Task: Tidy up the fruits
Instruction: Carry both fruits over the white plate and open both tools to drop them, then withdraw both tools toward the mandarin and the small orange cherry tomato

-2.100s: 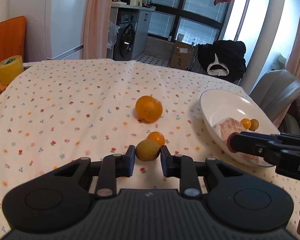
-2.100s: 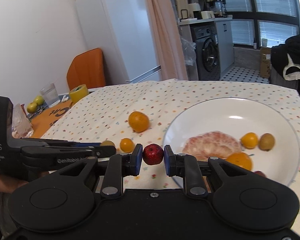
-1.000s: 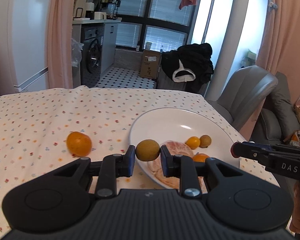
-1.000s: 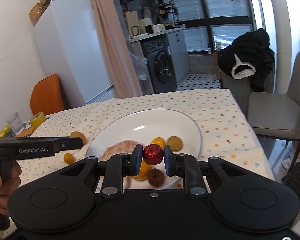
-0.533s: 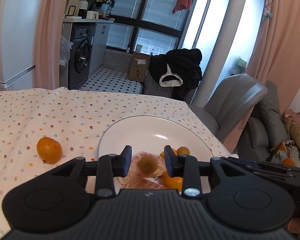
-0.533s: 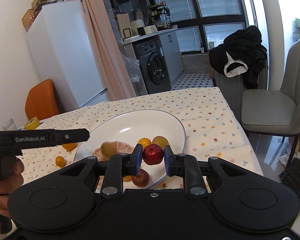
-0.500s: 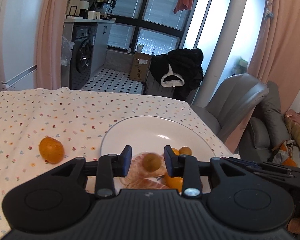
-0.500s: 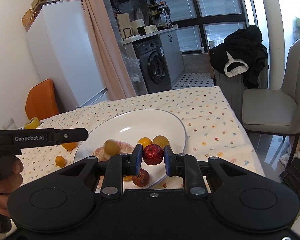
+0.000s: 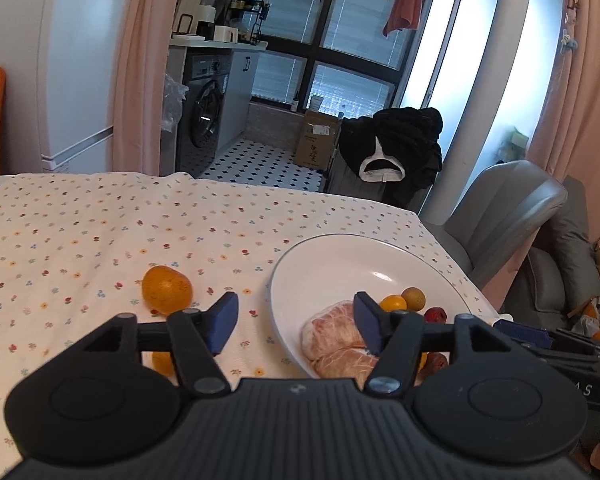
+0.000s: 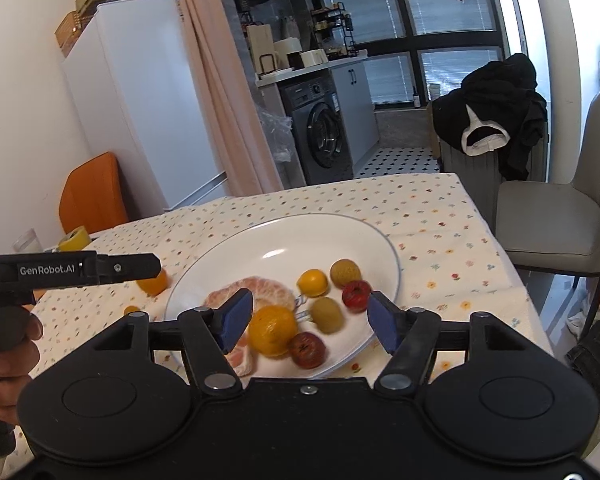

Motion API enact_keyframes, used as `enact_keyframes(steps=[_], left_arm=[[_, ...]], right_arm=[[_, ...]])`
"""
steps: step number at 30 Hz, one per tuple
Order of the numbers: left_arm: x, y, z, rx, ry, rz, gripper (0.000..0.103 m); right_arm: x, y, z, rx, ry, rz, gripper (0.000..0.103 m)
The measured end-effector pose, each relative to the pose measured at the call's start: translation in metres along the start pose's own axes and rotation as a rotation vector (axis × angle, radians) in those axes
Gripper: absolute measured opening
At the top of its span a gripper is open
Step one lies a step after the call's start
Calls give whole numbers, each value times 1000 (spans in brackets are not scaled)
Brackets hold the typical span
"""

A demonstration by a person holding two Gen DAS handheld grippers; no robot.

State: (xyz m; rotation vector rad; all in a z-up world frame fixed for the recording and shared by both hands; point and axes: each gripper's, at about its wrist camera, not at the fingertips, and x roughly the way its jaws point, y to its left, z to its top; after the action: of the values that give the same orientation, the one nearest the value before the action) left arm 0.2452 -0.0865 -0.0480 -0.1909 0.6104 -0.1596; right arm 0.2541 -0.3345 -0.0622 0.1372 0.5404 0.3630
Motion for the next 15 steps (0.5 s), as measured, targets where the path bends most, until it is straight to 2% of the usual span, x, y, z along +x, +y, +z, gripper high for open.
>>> enact_keyframes(steps=[8, 15], left_arm=[[-19, 20, -2, -13, -22, 59, 77], [-38, 41, -5, -24, -47, 113, 81]], right_arm=[[1, 17, 1, -14, 6, 31, 64], [4, 42, 2, -45, 9, 70, 65]])
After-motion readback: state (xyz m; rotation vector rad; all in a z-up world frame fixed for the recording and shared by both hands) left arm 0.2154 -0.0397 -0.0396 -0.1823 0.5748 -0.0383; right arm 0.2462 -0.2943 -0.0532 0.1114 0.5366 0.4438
